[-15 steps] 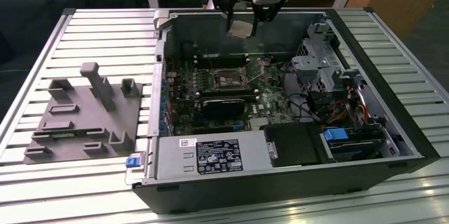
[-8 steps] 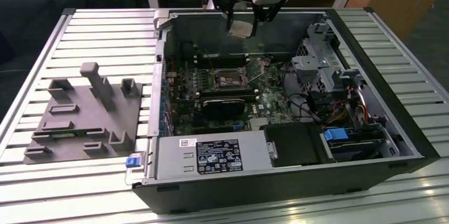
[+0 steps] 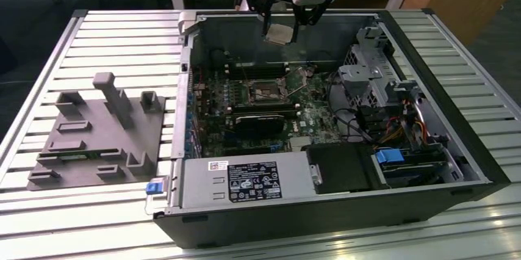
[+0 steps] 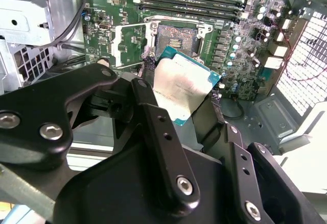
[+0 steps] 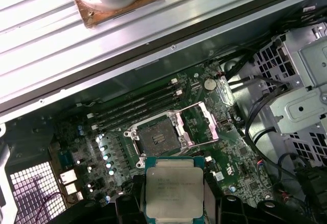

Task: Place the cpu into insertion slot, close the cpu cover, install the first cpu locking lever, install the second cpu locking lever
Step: 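Place the cpu into insertion slot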

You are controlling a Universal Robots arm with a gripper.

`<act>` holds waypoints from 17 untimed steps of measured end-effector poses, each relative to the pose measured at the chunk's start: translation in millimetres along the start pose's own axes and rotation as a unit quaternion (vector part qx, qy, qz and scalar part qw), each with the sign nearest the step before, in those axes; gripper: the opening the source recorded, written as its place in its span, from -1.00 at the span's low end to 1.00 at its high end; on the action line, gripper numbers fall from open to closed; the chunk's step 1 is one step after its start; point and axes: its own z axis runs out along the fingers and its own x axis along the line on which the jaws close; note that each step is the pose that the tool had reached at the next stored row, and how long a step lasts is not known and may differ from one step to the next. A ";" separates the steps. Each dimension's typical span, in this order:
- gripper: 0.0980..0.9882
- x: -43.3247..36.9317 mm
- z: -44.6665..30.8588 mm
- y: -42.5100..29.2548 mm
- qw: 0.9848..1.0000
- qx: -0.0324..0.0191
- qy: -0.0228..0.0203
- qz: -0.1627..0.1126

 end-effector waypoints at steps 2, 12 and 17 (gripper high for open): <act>0.00 0.0 0.0 0.0 1.000 0.000 0.000 0.001; 0.00 0.0 0.0 0.0 1.000 0.000 -0.001 0.007; 0.00 0.0 0.0 0.0 1.000 0.000 -0.001 0.013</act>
